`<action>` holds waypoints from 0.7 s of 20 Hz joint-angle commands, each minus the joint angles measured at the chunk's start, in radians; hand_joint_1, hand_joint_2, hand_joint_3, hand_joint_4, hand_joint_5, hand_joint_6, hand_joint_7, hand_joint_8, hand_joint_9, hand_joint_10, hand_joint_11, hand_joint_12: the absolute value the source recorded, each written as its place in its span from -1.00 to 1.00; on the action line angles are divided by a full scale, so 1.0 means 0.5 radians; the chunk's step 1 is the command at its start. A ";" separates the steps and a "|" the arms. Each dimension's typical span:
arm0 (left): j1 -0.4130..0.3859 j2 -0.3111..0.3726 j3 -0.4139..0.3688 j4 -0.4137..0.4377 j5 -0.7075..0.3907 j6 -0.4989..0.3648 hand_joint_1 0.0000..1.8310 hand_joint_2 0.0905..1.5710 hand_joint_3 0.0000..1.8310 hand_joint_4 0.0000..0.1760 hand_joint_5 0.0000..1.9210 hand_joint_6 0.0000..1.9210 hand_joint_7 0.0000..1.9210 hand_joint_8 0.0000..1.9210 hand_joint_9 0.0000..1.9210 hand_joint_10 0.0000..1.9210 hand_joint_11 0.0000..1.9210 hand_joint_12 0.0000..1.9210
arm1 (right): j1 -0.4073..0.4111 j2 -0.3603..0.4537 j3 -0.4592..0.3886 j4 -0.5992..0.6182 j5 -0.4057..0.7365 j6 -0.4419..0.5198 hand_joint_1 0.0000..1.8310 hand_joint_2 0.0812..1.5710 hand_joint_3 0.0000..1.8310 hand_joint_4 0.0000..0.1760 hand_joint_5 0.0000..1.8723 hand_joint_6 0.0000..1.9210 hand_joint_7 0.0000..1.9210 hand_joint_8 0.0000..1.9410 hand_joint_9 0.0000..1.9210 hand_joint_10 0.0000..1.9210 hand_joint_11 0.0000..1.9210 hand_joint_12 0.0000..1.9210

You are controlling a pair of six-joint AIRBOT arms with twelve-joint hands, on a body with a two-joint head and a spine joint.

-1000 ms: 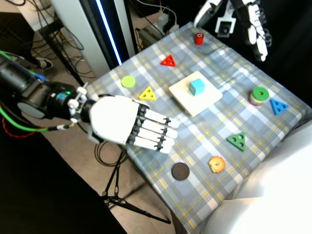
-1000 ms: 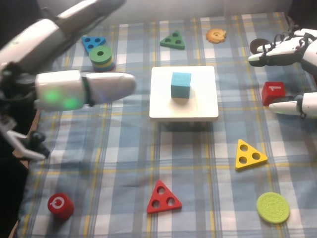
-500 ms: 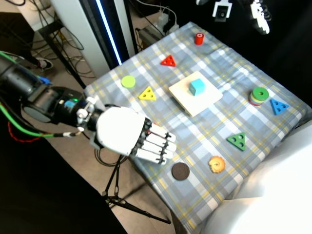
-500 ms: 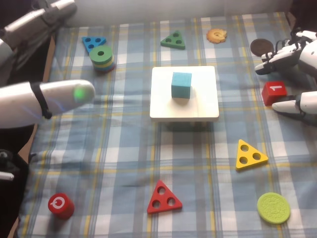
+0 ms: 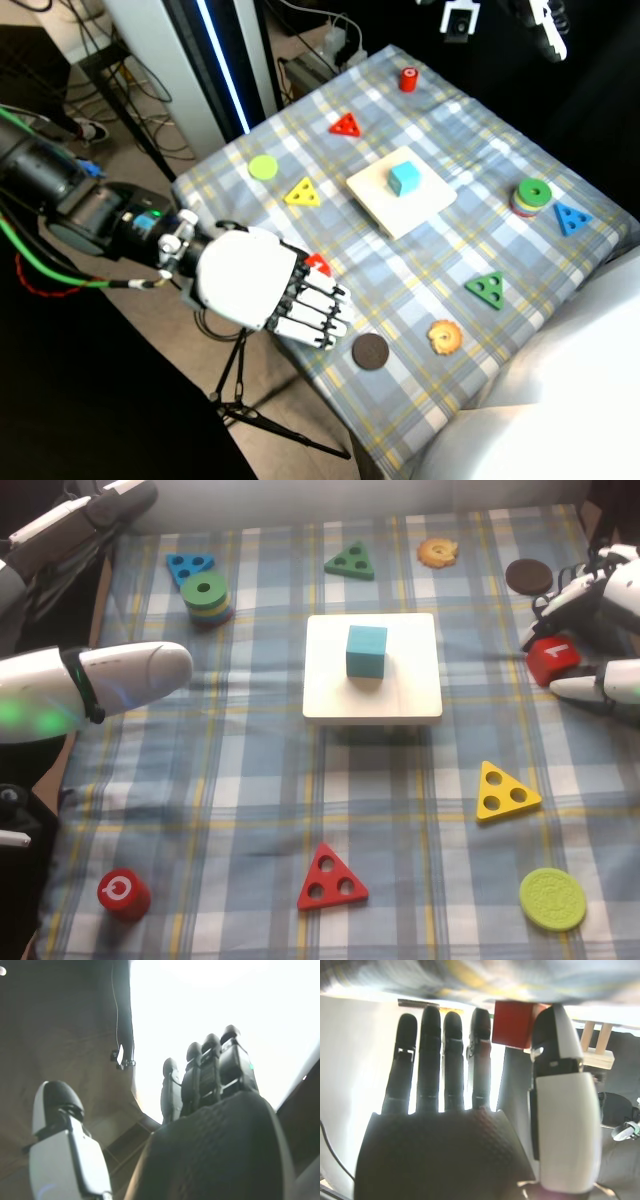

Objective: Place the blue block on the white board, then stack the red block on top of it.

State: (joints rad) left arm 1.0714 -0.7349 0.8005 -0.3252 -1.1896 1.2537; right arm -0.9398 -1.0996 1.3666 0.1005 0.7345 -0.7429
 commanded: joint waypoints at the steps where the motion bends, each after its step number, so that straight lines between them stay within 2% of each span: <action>1: -0.009 0.006 0.003 0.006 -0.249 -0.022 -0.24 0.00 -1.00 0.87 -0.78 -1.00 -0.86 -1.00 -0.94 -1.00 -0.99 -0.99 | 0.015 -0.005 0.005 0.001 0.171 -0.009 0.18 0.36 -1.00 -0.57 0.10 -0.07 -0.11 -0.98 -0.24 -0.98 -0.78 0.11; 3: 0.006 0.006 0.003 -0.006 -0.249 -0.022 -0.24 0.00 -1.00 0.91 -0.79 -1.00 -0.86 -1.00 -0.94 -1.00 -0.98 -0.99 | 0.029 -0.001 -0.003 -0.029 0.198 -0.008 0.19 0.35 -1.00 -0.64 0.11 -0.09 -0.10 -0.99 -0.23 -0.99 -0.79 0.14; 5: 0.019 0.006 0.002 -0.014 -0.248 -0.023 -0.23 -0.01 -1.00 0.88 -0.78 -1.00 -0.85 -1.00 -0.93 -1.00 -0.99 -0.99 | 0.094 0.032 -0.041 -0.103 0.264 -0.003 0.17 0.36 -1.00 -0.18 0.10 -0.07 -0.12 -1.00 -0.26 -1.00 -0.91 0.31; 6: 0.025 0.007 0.001 -0.017 -0.248 -0.023 -0.24 -0.02 -1.00 0.87 -0.78 -1.00 -0.85 -1.00 -0.93 -1.00 -0.98 -0.99 | 0.138 0.048 -0.058 -0.157 0.309 0.020 0.18 0.36 -1.00 -0.44 0.09 -0.05 -0.14 -1.00 -0.28 -1.00 -0.96 0.37; 7: 0.030 0.008 0.001 -0.019 -0.247 -0.023 -0.24 -0.02 -1.00 0.88 -0.78 -1.00 -0.84 -0.99 -0.93 -0.99 -0.97 -0.98 | 0.187 0.052 -0.061 -0.237 0.344 0.065 0.17 0.36 -1.00 -0.20 0.09 -0.06 -0.14 -1.00 -0.27 -0.99 -0.96 0.39; 8: 0.031 0.008 0.003 -0.021 -0.241 -0.023 -0.24 -0.02 -1.00 0.96 -0.77 -1.00 -0.84 -0.99 -0.92 -0.99 -0.97 -0.98 | 0.261 0.052 -0.057 -0.345 0.361 0.127 0.17 0.35 -1.00 -0.08 0.12 -0.09 -0.13 -1.00 -0.27 -0.99 -0.97 0.40; 9: 0.031 0.008 0.004 -0.021 -0.235 -0.023 -0.22 -0.02 -1.00 0.91 -0.77 -0.99 -0.83 -0.99 -0.92 -0.99 -0.97 -0.98 | 0.326 0.048 -0.052 -0.437 0.364 0.165 0.19 0.34 -1.00 -0.53 0.12 -0.10 -0.13 -1.00 -0.27 -1.00 -0.96 0.39; 10: 0.031 0.008 0.007 -0.021 -0.229 -0.023 -0.21 -0.02 -1.00 0.85 -0.76 -0.99 -0.83 -0.99 -0.92 -0.99 -0.97 -0.98 | 0.415 0.034 -0.042 -0.561 0.363 0.213 0.18 0.34 -1.00 -0.12 0.13 -0.11 -0.12 -0.99 -0.26 -0.99 -0.96 0.38; 11: 0.032 0.008 0.009 -0.021 -0.223 -0.023 -0.21 -0.02 -1.00 0.86 -0.76 -0.99 -0.83 -0.99 -0.91 -0.99 -0.96 -0.97 | 0.498 0.009 -0.024 -0.685 0.363 0.281 0.18 0.33 -1.00 -0.22 0.15 -0.14 -0.12 -1.00 -0.26 -0.99 -0.96 0.36; 12: 0.032 0.007 0.012 -0.021 -0.214 -0.023 -0.22 -0.02 -1.00 0.84 -0.77 -1.00 -0.83 -0.99 -0.91 -0.99 -0.95 -0.97 | 0.588 -0.027 0.005 -0.817 0.363 0.360 0.21 0.32 -1.00 -0.86 0.17 -0.18 -0.11 -1.00 -0.25 -0.99 -0.92 0.31; 13: 0.032 0.006 0.016 -0.020 -0.208 -0.023 -0.22 -0.01 -1.00 0.80 -0.77 -1.00 -0.83 -1.00 -0.92 -1.00 -0.97 -0.97 | 0.649 -0.057 0.030 -0.906 0.363 0.421 0.21 0.31 -1.00 -0.64 0.19 -0.20 -0.12 -1.00 -0.26 -1.00 -0.93 0.28; 14: 0.032 0.004 0.018 -0.020 -0.203 -0.023 -0.22 -0.01 -1.00 0.83 -0.76 -1.00 -0.83 -1.00 -0.92 -1.00 -0.97 -0.97 | 0.710 -0.088 0.051 -0.994 0.364 0.486 0.21 0.30 -1.00 -0.61 0.20 -0.23 -0.12 -1.00 -0.27 -1.00 -0.94 0.27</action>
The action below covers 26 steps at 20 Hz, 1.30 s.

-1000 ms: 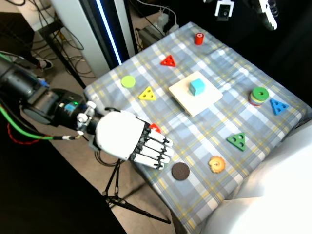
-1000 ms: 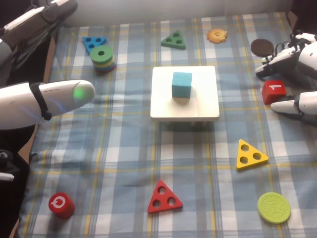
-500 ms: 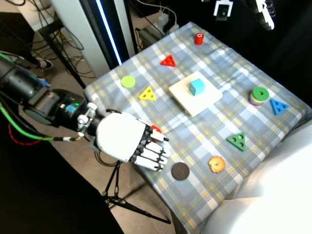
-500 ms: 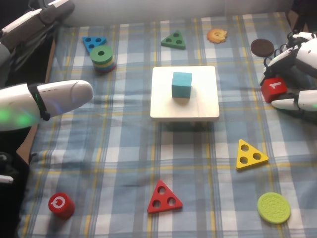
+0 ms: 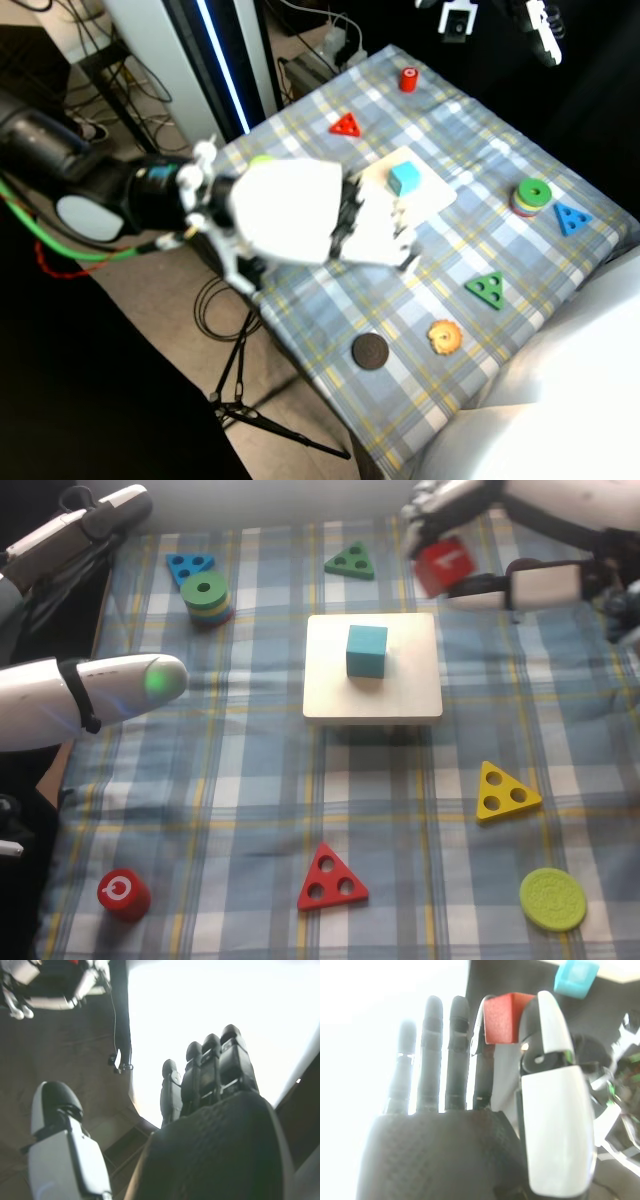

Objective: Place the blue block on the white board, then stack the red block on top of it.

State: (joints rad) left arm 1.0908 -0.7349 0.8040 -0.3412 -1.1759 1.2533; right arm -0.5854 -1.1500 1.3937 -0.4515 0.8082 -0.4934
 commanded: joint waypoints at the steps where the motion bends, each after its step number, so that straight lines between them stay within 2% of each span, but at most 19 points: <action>1: -0.007 0.004 0.011 0.014 -0.227 -0.023 -0.21 -0.01 -1.00 0.81 -0.76 -1.00 -0.84 -1.00 -0.92 -1.00 -0.97 -0.97 | 0.055 -0.016 0.021 0.034 0.218 0.055 0.25 0.31 -1.00 -1.00 0.18 -0.20 -0.14 -1.00 -0.28 -1.00 -0.90 0.21; 2: -0.007 0.004 0.012 0.016 -0.223 -0.023 -0.22 -0.01 -1.00 0.80 -0.76 -1.00 -0.83 -1.00 -0.92 -1.00 -0.96 -0.96 | 0.104 -0.043 0.049 -0.056 0.221 0.134 0.28 0.31 -1.00 -1.00 0.19 -0.21 -0.14 -1.00 -0.18 -0.96 -0.57 0.18; 4: -0.008 0.004 0.013 0.023 -0.212 -0.023 -0.21 -0.01 -1.00 0.79 -0.76 -1.00 -0.83 -1.00 -0.92 -1.00 -0.96 -0.96 | 0.187 -0.112 0.102 -0.225 0.227 0.276 0.28 0.29 -1.00 -1.00 0.22 -0.27 -0.11 -0.99 -0.19 -0.98 -0.69 0.15; 5: -0.010 0.002 0.014 0.025 -0.203 -0.023 -0.22 0.00 -1.00 0.73 -0.75 -1.00 -0.83 -1.00 -0.92 -1.00 -0.95 -0.95 | 0.202 -0.134 0.110 -0.275 0.229 0.299 0.28 0.29 -1.00 -1.00 0.23 -0.29 -0.10 -0.99 -0.22 -0.99 -0.84 0.21; 6: -0.014 -0.001 0.017 0.028 -0.195 -0.023 -0.22 -0.01 -1.00 0.78 -0.75 -0.99 -0.83 -1.00 -0.92 -1.00 -0.96 -0.95 | 0.210 -0.151 0.114 -0.313 0.229 0.317 0.27 0.28 -1.00 -1.00 0.24 -0.30 -0.09 -0.99 -0.26 -1.00 -0.92 0.20; 7: -0.016 -0.003 0.019 0.032 -0.190 -0.023 -0.23 0.00 -1.00 0.74 -0.75 -0.99 -0.83 -1.00 -0.91 -1.00 -0.96 -0.95 | 0.213 -0.167 0.122 -0.345 0.228 0.344 0.26 0.28 -1.00 -1.00 0.24 -0.29 -0.09 -0.99 -0.28 -1.00 -0.93 0.19; 8: -0.018 -0.004 0.020 0.034 -0.189 -0.023 -0.23 0.00 -1.00 0.81 -0.76 -1.00 -0.83 -1.00 -0.91 -1.00 -0.97 -0.95 | 0.213 -0.179 0.132 -0.365 0.228 0.365 0.28 0.30 -1.00 -1.00 0.19 -0.22 -0.09 -1.00 -0.27 -1.00 -0.90 0.13; 10: -0.020 -0.003 0.019 0.035 -0.189 -0.023 -0.22 0.00 -1.00 0.83 -0.76 -1.00 -0.83 -1.00 -0.92 -1.00 -0.98 -0.96 | 0.212 -0.202 0.150 -0.397 0.220 0.401 0.28 0.31 -1.00 -1.00 0.18 -0.20 -0.09 -1.00 -0.27 -1.00 -0.88 0.11; 11: -0.021 -0.002 0.017 0.037 -0.189 -0.023 -0.22 0.01 -1.00 0.82 -0.76 -1.00 -0.83 -1.00 -0.92 -1.00 -0.97 -0.95 | 0.212 -0.207 0.150 -0.409 0.203 0.408 0.27 0.31 -1.00 -1.00 0.18 -0.20 -0.11 -1.00 -0.30 -1.00 -0.94 0.10; 13: -0.021 -0.002 0.014 0.037 -0.189 -0.023 -0.22 0.01 -1.00 0.78 -0.76 -1.00 -0.83 -1.00 -0.91 -1.00 -0.97 -0.95 | 0.210 -0.218 0.153 -0.424 0.170 0.413 0.28 0.31 -1.00 -1.00 0.19 -0.22 -0.11 -1.00 -0.31 -1.00 -0.95 0.09; 17: -0.021 -0.002 0.012 0.037 -0.187 -0.023 -0.22 0.01 -1.00 0.75 -0.76 -1.00 -0.83 -1.00 -0.91 -1.00 -0.97 -0.94 | 0.189 -0.220 0.165 -0.429 0.131 0.441 0.28 0.33 -1.00 -1.00 0.14 -0.15 -0.13 -1.00 -0.29 -1.00 -1.00 0.25; 21: -0.020 -0.002 0.010 0.035 -0.187 -0.023 -0.21 0.01 -1.00 0.73 -0.76 -1.00 -0.83 -1.00 -0.91 -1.00 -0.96 -0.93 | 0.151 -0.218 0.166 -0.424 0.122 0.479 0.28 0.34 -1.00 -1.00 0.13 -0.12 -0.14 -1.00 -0.34 -1.00 -1.00 0.19; 23: -0.020 -0.002 0.009 0.035 -0.187 -0.023 -0.22 0.01 -1.00 0.79 -0.76 -1.00 -0.83 -1.00 -0.91 -1.00 -0.96 -0.92 | 0.124 -0.218 0.169 -0.401 0.120 0.479 0.27 0.34 -1.00 -1.00 0.13 -0.11 -0.13 -1.00 -0.37 -0.99 -1.00 0.03; 26: -0.020 -0.002 0.009 0.035 -0.185 -0.024 -0.22 0.01 -1.00 0.81 -0.76 -1.00 -0.83 -1.00 -0.91 -1.00 -0.96 -0.91 | 0.096 -0.219 0.174 -0.384 0.113 0.479 0.27 0.34 -1.00 -1.00 0.13 -0.11 -0.12 -0.99 -0.37 -0.99 -1.00 -0.02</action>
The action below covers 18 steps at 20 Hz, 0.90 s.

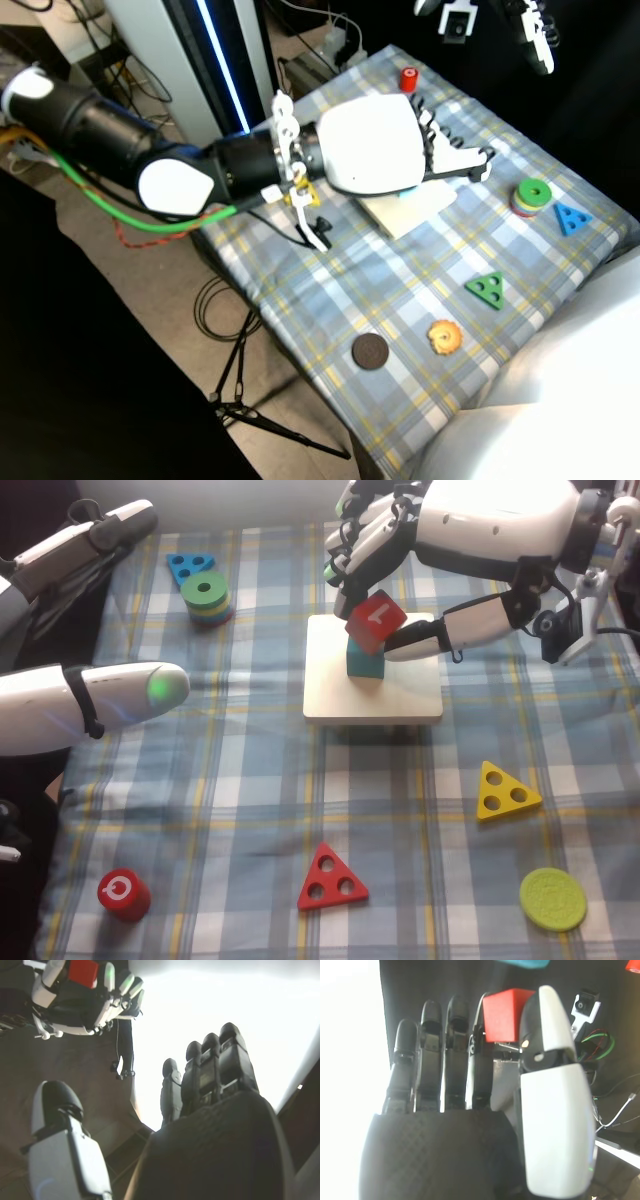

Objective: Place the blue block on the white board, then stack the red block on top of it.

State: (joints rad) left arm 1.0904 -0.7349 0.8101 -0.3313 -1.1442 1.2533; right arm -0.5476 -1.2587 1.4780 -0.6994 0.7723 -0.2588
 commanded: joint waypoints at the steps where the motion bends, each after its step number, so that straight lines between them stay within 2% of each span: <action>1: -0.020 -0.002 -0.003 0.015 -0.248 -0.024 -0.22 0.01 -1.00 0.83 -0.77 -1.00 -0.84 -1.00 -0.91 -1.00 -0.97 -0.91 | 0.014 -0.002 0.008 0.113 0.183 0.010 0.27 0.34 -1.00 -1.00 0.12 -0.10 -0.11 -1.00 -0.37 -1.00 -0.99 -0.06; 4: -0.020 -0.001 -0.002 0.016 -0.248 -0.026 -0.21 0.02 -1.00 0.75 -0.76 -1.00 -0.83 -1.00 -0.91 -1.00 -1.00 -0.82 | 0.012 -0.008 0.021 0.118 0.174 0.010 0.27 0.36 -1.00 -1.00 0.09 -0.06 -0.14 -1.00 -0.36 -1.00 -0.97 -0.07; 6: -0.020 -0.002 -0.002 0.016 -0.245 -0.027 -0.22 0.01 -1.00 0.83 -0.76 -1.00 -0.83 -1.00 -0.91 -1.00 -1.00 -0.83 | 0.012 -0.014 0.036 0.118 0.167 0.010 0.27 0.36 -1.00 -1.00 0.10 -0.07 -0.16 -1.00 -0.35 -1.00 -0.93 -0.02; 10: -0.021 -0.004 0.001 0.016 -0.240 -0.027 -0.21 0.01 -1.00 0.63 -0.75 -1.00 -0.82 -1.00 -0.91 -1.00 -1.00 -0.81 | 0.016 -0.035 0.071 0.124 0.158 0.010 0.27 0.35 -1.00 -1.00 0.11 -0.09 -0.16 -1.00 -0.31 -0.99 -0.94 0.11; 11: -0.023 -0.005 0.002 0.017 -0.239 -0.027 -0.20 0.00 -1.00 0.64 -0.75 -1.00 -0.82 -1.00 -0.91 -1.00 -1.00 -0.84 | 0.021 -0.041 0.076 0.124 0.155 0.010 0.27 0.34 -1.00 -1.00 0.12 -0.11 -0.15 -1.00 -0.29 -0.99 -0.93 0.14; 13: -0.026 -0.009 0.005 0.017 -0.236 -0.027 -0.22 0.01 -1.00 0.77 -0.75 -1.00 -0.82 -1.00 -0.90 -1.00 -1.00 -0.84 | 0.023 -0.060 0.090 0.123 0.149 0.010 0.26 0.35 -1.00 -1.00 0.11 -0.09 -0.16 -1.00 -0.30 -1.00 -0.94 0.13; 15: -0.028 -0.011 0.006 0.019 -0.234 -0.027 -0.21 0.01 -1.00 0.76 -0.75 -1.00 -0.82 -1.00 -0.90 -1.00 -1.00 -0.84 | 0.023 -0.069 0.096 0.122 0.147 0.010 0.26 0.35 -1.00 -1.00 0.11 -0.08 -0.16 -1.00 -0.31 -1.00 -0.95 0.13; 16: -0.029 -0.012 0.007 0.019 -0.233 -0.027 -0.21 0.00 -1.00 0.85 -0.75 -1.00 -0.82 -1.00 -0.91 -1.00 -1.00 -0.84 | 0.024 -0.075 0.099 0.120 0.146 0.010 0.26 0.36 -1.00 -1.00 0.08 -0.05 -0.16 -1.00 -0.34 -1.00 -0.97 0.11; 18: -0.031 -0.013 0.008 0.019 -0.231 -0.028 -0.22 0.00 -1.00 0.78 -0.74 -1.00 -0.81 -1.00 -0.90 -1.00 -1.00 -0.79 | 0.028 -0.083 0.100 0.111 0.143 0.010 0.26 0.36 -1.00 -1.00 0.09 -0.05 -0.15 -1.00 -0.34 -1.00 -0.97 0.09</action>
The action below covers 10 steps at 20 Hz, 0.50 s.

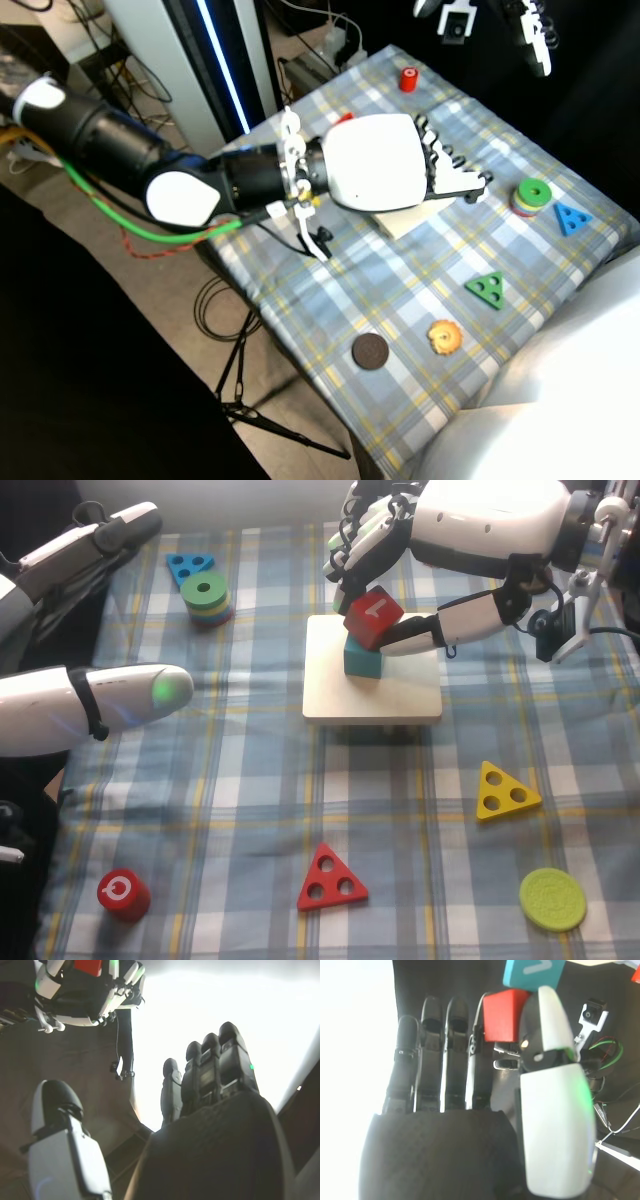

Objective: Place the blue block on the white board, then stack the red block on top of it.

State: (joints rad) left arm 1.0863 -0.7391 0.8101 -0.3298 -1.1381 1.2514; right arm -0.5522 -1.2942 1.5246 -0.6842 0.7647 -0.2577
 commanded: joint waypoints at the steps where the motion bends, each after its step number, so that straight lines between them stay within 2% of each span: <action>1: -0.023 -0.005 0.009 0.016 -0.242 -0.024 -0.20 -0.01 -1.00 0.75 -0.74 -1.00 -0.81 -1.00 -0.90 -1.00 -1.00 -0.81 | 0.039 -0.015 0.007 0.074 0.158 0.008 0.26 0.36 -1.00 -1.00 0.09 -0.06 -0.15 -1.00 -0.34 -1.00 -0.98 0.08; 4: -0.023 -0.005 0.009 0.016 -0.242 -0.024 -0.21 0.00 -1.00 0.69 -0.75 -1.00 -0.81 -1.00 -0.90 -1.00 -1.00 -0.82 | 0.044 -0.019 0.009 0.064 0.153 0.008 0.26 0.36 -1.00 -1.00 0.10 -0.07 -0.14 -1.00 -0.33 -1.00 -1.00 0.06; 5: -0.023 -0.005 0.009 0.017 -0.242 -0.024 -0.21 -0.01 -1.00 0.75 -0.75 -1.00 -0.81 -1.00 -0.90 -1.00 -1.00 -0.79 | 0.044 -0.022 0.011 0.061 0.151 0.008 0.26 0.35 -1.00 -1.00 0.10 -0.08 -0.14 -1.00 -0.33 -1.00 -1.00 0.04; 10: -0.024 -0.006 0.012 0.017 -0.241 -0.024 -0.22 0.01 -1.00 0.71 -0.75 -1.00 -0.81 -1.00 -0.90 -1.00 -1.00 -0.81 | 0.044 -0.024 0.009 0.038 0.145 0.010 0.25 0.35 -1.00 -1.00 0.10 -0.08 -0.14 -1.00 -0.31 -0.99 -1.00 0.00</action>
State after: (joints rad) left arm 1.0855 -0.7391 0.8104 -0.3298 -1.1378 1.2514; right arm -0.5453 -1.3022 1.5253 -0.7002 0.7612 -0.2550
